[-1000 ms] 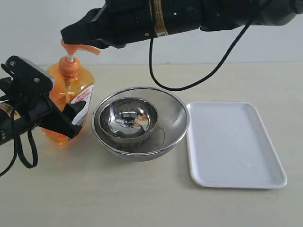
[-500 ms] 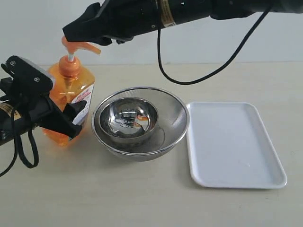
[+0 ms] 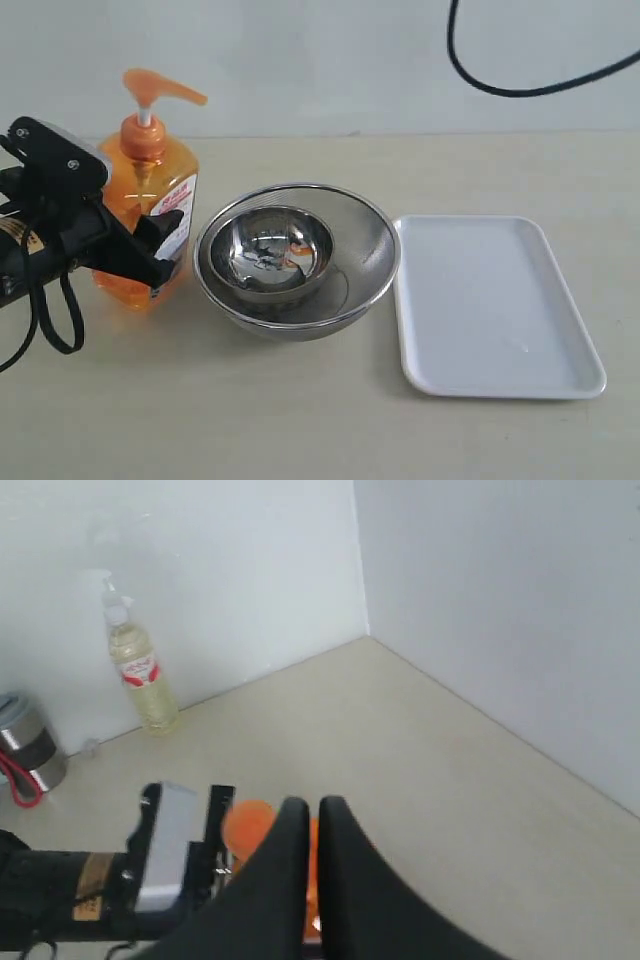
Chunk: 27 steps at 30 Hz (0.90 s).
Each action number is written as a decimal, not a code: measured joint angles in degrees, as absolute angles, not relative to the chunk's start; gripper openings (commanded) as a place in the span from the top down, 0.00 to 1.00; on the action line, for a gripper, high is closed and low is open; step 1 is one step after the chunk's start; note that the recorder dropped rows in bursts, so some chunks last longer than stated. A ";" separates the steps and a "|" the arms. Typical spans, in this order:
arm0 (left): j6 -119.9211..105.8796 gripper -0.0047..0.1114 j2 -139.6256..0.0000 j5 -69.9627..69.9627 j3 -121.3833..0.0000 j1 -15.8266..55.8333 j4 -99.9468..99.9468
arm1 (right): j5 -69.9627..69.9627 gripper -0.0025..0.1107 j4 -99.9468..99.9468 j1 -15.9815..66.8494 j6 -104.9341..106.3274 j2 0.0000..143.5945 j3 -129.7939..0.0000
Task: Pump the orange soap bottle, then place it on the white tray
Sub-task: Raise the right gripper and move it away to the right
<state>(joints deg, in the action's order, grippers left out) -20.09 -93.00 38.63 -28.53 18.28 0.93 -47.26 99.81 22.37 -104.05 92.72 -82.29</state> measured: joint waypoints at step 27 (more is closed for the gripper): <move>-16.07 0.86 -93.00 38.85 -28.53 18.28 1.14 | -6.48 0.98 94.91 19.19 -96.48 58.45 -40.87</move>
<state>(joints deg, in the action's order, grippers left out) -16.07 -93.00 38.85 -28.53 18.28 1.14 -6.48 94.91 19.19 -96.48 58.45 -40.87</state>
